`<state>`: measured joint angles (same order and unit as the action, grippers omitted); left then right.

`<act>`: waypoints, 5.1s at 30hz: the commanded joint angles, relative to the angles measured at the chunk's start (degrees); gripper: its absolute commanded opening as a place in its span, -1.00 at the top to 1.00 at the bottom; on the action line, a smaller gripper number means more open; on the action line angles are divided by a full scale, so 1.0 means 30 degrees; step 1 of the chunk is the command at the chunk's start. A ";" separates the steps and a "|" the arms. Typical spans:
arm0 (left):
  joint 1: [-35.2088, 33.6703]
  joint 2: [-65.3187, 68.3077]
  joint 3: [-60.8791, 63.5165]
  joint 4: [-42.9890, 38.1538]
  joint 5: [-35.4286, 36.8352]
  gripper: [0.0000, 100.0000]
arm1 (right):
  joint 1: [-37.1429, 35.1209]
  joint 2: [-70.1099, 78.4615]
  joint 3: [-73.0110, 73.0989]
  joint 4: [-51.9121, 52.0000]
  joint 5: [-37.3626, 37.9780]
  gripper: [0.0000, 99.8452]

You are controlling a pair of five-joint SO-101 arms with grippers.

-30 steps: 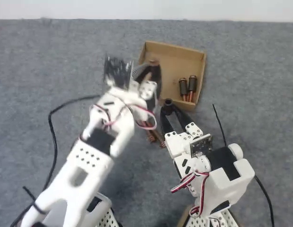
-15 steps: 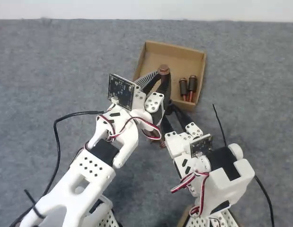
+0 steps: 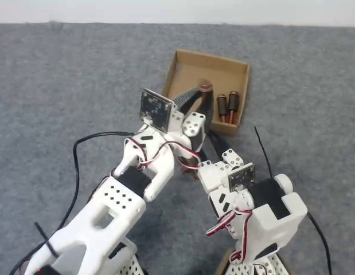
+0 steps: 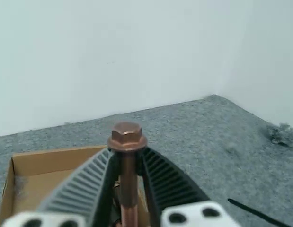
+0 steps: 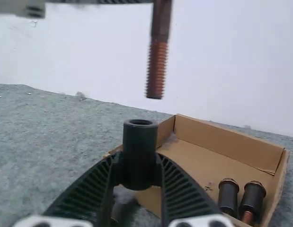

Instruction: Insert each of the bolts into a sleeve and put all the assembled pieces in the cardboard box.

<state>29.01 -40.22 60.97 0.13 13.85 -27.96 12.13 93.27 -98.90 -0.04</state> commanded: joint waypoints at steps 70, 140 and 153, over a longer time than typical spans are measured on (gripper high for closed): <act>-0.1114 -0.0264 0.7018 -0.3458 -0.0059 0.59 | 0.0542 -0.1158 0.0469 -0.0425 0.0000 0.99; -1.2835 -2.1333 1.0007 1.7436 -0.0234 0.60 | 0.1011 -0.1011 0.0322 -0.0366 0.0000 0.99; -1.2835 -2.1216 1.1853 1.9194 -0.0176 0.60 | 0.2330 -0.1187 -0.0674 -0.0484 0.0000 0.99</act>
<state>-9.41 -103.43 97.19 57.36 13.49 -22.51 11.78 93.27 -98.90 -0.04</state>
